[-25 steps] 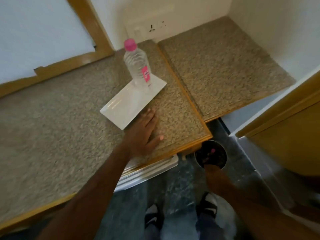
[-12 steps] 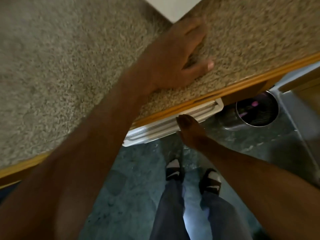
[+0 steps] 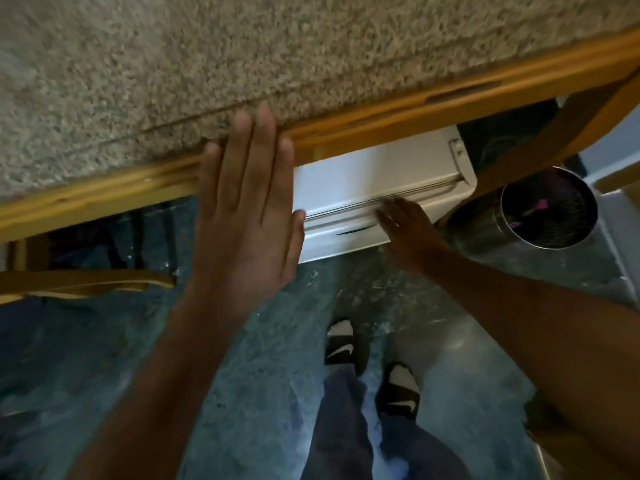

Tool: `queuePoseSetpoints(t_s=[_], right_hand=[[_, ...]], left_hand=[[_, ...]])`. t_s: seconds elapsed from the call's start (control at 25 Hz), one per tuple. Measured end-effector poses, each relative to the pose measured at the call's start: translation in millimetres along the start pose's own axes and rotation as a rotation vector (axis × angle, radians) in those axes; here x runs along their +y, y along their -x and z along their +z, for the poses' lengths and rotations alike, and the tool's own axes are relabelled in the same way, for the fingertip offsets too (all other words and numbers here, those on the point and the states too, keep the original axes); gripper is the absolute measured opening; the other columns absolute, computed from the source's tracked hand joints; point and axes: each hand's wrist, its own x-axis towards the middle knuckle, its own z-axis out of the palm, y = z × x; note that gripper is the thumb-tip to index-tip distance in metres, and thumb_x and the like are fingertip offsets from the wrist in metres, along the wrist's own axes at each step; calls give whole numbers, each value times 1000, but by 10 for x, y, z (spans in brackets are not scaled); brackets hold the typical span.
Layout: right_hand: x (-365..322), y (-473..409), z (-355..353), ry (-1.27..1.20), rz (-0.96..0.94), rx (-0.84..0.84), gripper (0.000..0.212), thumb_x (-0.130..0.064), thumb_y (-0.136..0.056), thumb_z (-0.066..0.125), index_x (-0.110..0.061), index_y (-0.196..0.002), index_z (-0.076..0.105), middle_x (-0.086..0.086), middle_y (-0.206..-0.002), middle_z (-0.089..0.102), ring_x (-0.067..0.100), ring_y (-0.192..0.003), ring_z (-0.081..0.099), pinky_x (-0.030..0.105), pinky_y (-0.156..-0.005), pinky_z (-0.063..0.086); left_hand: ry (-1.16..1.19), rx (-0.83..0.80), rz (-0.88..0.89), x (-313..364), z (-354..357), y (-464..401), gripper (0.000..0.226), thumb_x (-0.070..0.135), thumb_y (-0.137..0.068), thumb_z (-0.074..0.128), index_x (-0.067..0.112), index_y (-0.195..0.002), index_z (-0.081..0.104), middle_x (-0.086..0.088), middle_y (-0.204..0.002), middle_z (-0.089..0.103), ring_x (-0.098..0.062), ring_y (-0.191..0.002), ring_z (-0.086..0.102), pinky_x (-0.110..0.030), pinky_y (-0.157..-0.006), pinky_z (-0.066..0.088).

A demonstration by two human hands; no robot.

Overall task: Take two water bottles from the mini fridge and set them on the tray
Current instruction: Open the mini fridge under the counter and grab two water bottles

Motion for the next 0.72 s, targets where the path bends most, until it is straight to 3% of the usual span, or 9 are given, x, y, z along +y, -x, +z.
queuePoseSetpoints(t_s=[0.08, 0.16, 0.32, 0.48, 0.72], right_hand=[[44, 43, 106, 33, 44, 7, 72, -28, -89, 63, -10, -149, 27, 24, -157, 19, 43, -144, 14, 55, -116, 10], [49, 32, 178, 41, 75, 5, 74, -33, -91, 60, -15, -151, 21, 21, -159, 14, 39, -146, 9, 54, -116, 7], [44, -60, 219, 82, 124, 52, 78, -46, -85, 61, -16, -147, 25, 16, -155, 25, 38, -139, 22, 52, -113, 20], [17, -135, 243, 169, 153, 98, 83, -57, -77, 61, -16, -142, 30, 13, -148, 34, 38, -127, 34, 51, -103, 31], [-41, -199, 152, 204, 179, 105, 87, -62, -66, 67, -14, -132, 37, 13, -134, 44, 38, -112, 45, 50, -93, 40]], left_hand=[[82, -121, -36, 116, 377, 495, 63, 15, -91, 54, -4, -145, 28, -27, -155, 23, -39, -147, 16, -55, -119, 15], [151, -346, -122, 101, 769, 788, 66, 10, -88, 58, -7, -144, 29, -27, -154, 26, -40, -146, 19, -54, -119, 18], [168, -621, -274, -90, 1349, 937, 68, 16, -91, 56, -10, -145, 24, -32, -153, 25, -44, -143, 24, -51, -119, 22], [146, -689, -262, -207, 1632, 889, 68, 17, -85, 63, -11, -139, 34, -32, -142, 41, -45, -131, 40, -49, -111, 33], [101, -681, -345, -138, 1761, 848, 69, 25, -82, 61, -2, -139, 32, -21, -146, 36, -38, -133, 36, -48, -108, 33]])
